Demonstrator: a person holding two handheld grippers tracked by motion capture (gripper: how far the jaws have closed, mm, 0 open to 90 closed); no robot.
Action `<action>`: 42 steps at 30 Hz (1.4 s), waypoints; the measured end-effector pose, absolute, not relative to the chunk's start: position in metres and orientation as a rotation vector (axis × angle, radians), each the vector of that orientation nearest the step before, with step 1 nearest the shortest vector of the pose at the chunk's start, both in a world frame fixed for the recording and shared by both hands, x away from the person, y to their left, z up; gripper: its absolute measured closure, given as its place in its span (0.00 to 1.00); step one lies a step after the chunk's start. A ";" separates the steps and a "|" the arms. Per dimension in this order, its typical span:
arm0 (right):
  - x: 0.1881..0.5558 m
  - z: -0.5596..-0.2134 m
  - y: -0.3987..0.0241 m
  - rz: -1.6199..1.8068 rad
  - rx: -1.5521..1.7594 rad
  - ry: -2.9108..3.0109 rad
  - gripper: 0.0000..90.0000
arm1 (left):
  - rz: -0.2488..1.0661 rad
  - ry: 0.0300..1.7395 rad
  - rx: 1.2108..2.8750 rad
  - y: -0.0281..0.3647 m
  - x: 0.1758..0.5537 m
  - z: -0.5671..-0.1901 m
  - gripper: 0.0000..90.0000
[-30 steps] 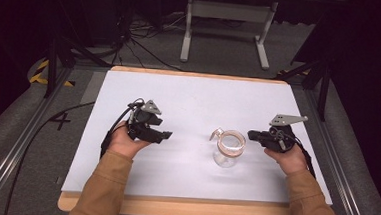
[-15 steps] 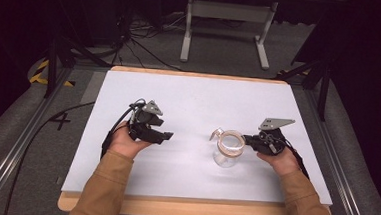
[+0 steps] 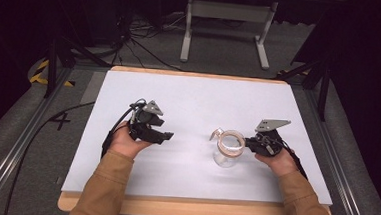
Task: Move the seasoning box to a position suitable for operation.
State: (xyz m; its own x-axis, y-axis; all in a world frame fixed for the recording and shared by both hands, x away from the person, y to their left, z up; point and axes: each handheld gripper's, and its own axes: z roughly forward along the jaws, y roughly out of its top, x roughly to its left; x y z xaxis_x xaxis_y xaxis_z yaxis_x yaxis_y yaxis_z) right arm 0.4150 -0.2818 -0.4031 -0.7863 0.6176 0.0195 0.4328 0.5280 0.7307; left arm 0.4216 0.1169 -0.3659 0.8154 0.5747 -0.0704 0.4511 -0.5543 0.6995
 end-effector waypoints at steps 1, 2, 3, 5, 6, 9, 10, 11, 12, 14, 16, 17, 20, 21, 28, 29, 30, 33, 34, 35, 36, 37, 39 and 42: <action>0.415 -0.403 -0.282 1.108 0.892 2.526 0.99 | 0.214 0.750 2.250 0.117 0.422 -0.366 0.43; 0.415 -0.403 -0.282 1.108 0.895 2.525 0.99 | 0.207 0.746 2.249 0.116 0.422 -0.366 0.43; 0.414 -0.403 -0.282 1.109 0.901 2.524 0.99 | 0.207 0.747 2.254 0.116 0.422 -0.366 0.43; 0.414 -0.404 -0.282 1.110 0.909 2.521 0.99 | 0.202 0.747 2.249 0.115 0.423 -0.366 0.43; 0.413 -0.404 -0.282 1.103 0.911 2.521 0.99 | 0.207 0.740 2.250 0.114 0.424 -0.366 0.43; 0.410 -0.404 -0.282 1.106 0.924 2.518 0.99 | 0.198 0.734 2.253 0.111 0.426 -0.365 0.43; 0.409 -0.405 -0.282 1.102 0.929 2.519 0.99 | 0.200 0.726 2.260 0.109 0.427 -0.365 0.43; 0.408 -0.405 -0.282 1.096 0.936 2.520 0.99 | 0.200 0.724 2.256 0.108 0.427 -0.365 0.43; 0.408 -0.405 -0.282 1.095 0.938 2.520 1.00 | 0.195 0.717 2.261 0.107 0.428 -0.365 0.43; 0.405 -0.406 -0.283 1.091 0.954 2.528 1.00 | 0.190 0.709 2.266 0.104 0.430 -0.365 0.43; 0.403 -0.406 -0.283 1.075 0.969 2.536 1.00 | 0.187 0.699 2.265 0.101 0.432 -0.365 0.43; 0.403 -0.406 -0.283 1.075 0.969 2.536 1.00 | 0.187 0.699 2.265 0.101 0.432 -0.365 0.43; 0.398 -0.406 -0.281 1.079 0.953 2.544 1.00 | 0.182 0.689 2.266 0.097 0.433 -0.365 0.43; 0.397 -0.406 -0.281 1.082 0.955 2.547 1.00 | 0.180 0.684 2.275 0.096 0.434 -0.365 0.43; 0.387 -0.409 -0.277 1.070 0.915 2.583 1.00 | 0.173 0.657 2.280 0.088 0.439 -0.364 0.44; 0.386 -0.409 -0.276 1.072 0.907 2.586 1.00 | 0.160 0.660 2.273 0.087 0.439 -0.364 0.45; 0.384 -0.409 -0.275 1.070 0.896 2.589 1.00 | 0.160 0.660 2.273 0.087 0.439 -0.364 0.45; 0.380 -0.410 -0.271 1.066 0.867 2.600 1.00 | 0.126 0.680 2.266 0.085 0.442 -0.363 0.47; 0.380 -0.410 -0.271 1.066 0.867 2.600 1.00 | 0.126 0.680 2.266 0.085 0.442 -0.363 0.49; 0.378 -0.410 -0.268 1.069 0.846 2.605 1.00 | 0.089 0.706 2.241 0.084 0.444 -0.364 0.53; 0.378 -0.410 -0.268 1.069 0.846 2.605 1.00 | 0.089 0.706 2.241 0.084 0.444 -0.364 0.56; 0.377 -0.410 -0.267 1.069 0.846 2.609 1.00 | 0.076 0.716 2.230 0.084 0.444 -0.364 0.56; 0.374 -0.411 -0.263 1.069 0.824 2.624 1.00 | 0.069 0.732 2.220 0.085 0.446 -0.363 0.64; 0.372 -0.412 -0.259 1.065 0.807 2.643 1.00 | 0.074 0.749 2.218 0.085 0.446 -0.363 0.71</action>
